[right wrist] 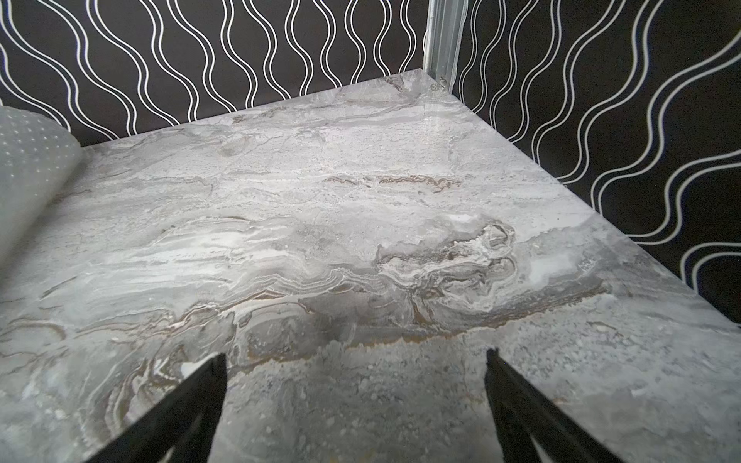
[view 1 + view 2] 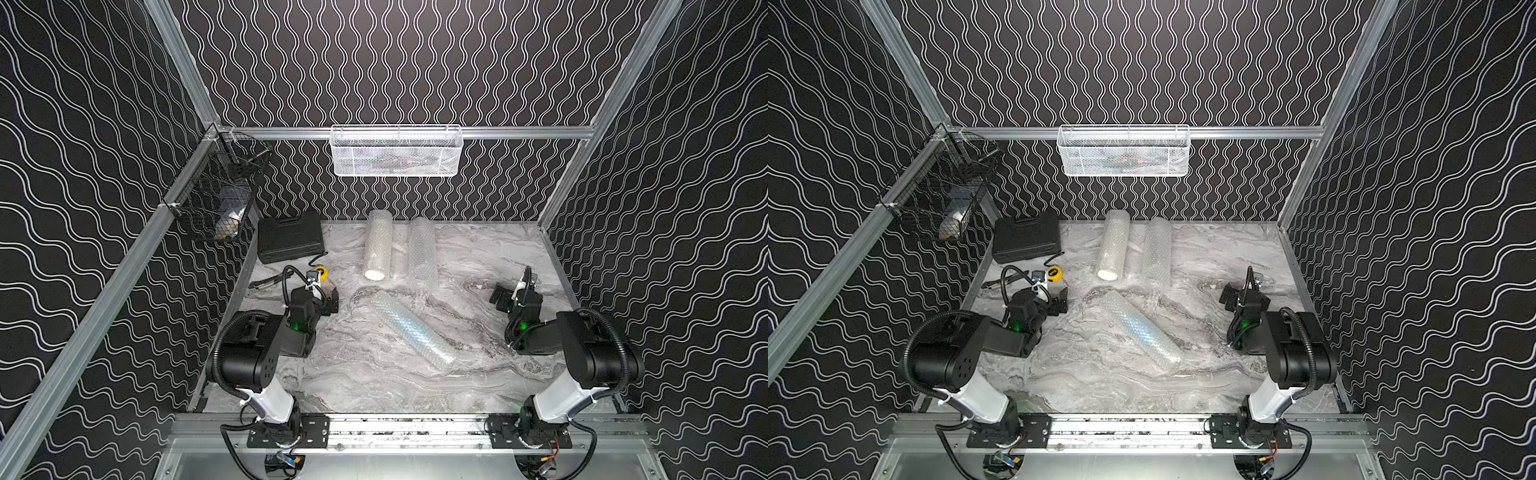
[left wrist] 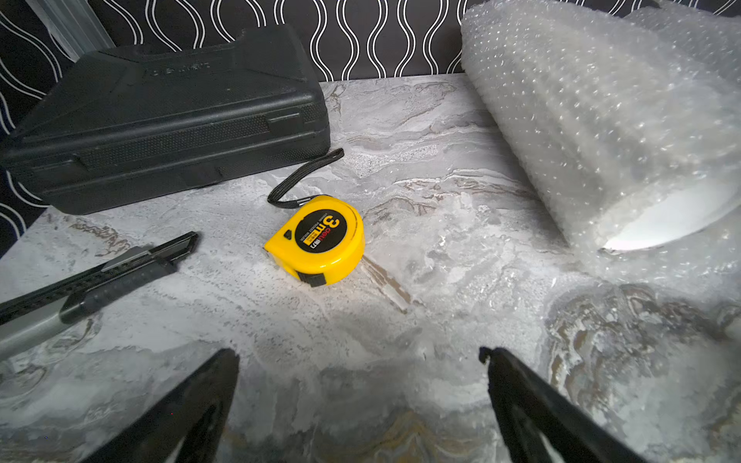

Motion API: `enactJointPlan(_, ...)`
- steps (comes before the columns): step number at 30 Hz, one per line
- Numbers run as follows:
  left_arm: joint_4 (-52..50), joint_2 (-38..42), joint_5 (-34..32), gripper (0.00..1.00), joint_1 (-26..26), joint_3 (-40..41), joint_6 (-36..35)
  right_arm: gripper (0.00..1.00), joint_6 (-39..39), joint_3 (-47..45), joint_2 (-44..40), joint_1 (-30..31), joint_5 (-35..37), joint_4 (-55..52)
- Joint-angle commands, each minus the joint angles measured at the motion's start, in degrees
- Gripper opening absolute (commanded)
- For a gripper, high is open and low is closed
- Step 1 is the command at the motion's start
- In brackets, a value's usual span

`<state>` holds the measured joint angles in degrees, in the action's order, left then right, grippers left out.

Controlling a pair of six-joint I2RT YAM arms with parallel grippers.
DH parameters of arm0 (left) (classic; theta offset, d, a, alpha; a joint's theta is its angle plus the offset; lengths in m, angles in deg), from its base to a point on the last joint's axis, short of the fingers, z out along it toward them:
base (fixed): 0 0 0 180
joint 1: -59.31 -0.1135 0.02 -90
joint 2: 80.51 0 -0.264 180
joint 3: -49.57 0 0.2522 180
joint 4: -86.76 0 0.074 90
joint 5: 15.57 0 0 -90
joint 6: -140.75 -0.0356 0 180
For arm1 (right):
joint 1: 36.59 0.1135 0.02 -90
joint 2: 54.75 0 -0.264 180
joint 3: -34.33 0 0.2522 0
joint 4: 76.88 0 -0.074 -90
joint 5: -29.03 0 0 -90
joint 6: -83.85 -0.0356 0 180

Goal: Unwrap the vase from the bubble wrap
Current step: Adjust the bubble wrap at the center of the board.

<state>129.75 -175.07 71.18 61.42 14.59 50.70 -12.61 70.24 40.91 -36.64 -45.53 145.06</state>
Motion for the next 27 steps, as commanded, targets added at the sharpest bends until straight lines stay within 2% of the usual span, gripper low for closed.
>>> enactJointPlan(1,1.67,-0.18,-0.22,1.0,0.09,-0.21,-0.69,0.99,0.02,0.22,0.05,0.05,0.38,2.18)
enactJointPlan(24,1.8,-0.12,-0.35,1.0,0.09,-0.15,-0.6,0.99,0.01,0.2,0.03,0.05,0.43,2.3)
enactJointPlan(27,1.57,0.89,-6.34,1.0,0.56,0.06,1.1,0.99,-0.27,-0.35,-1.11,0.05,1.8,2.91)
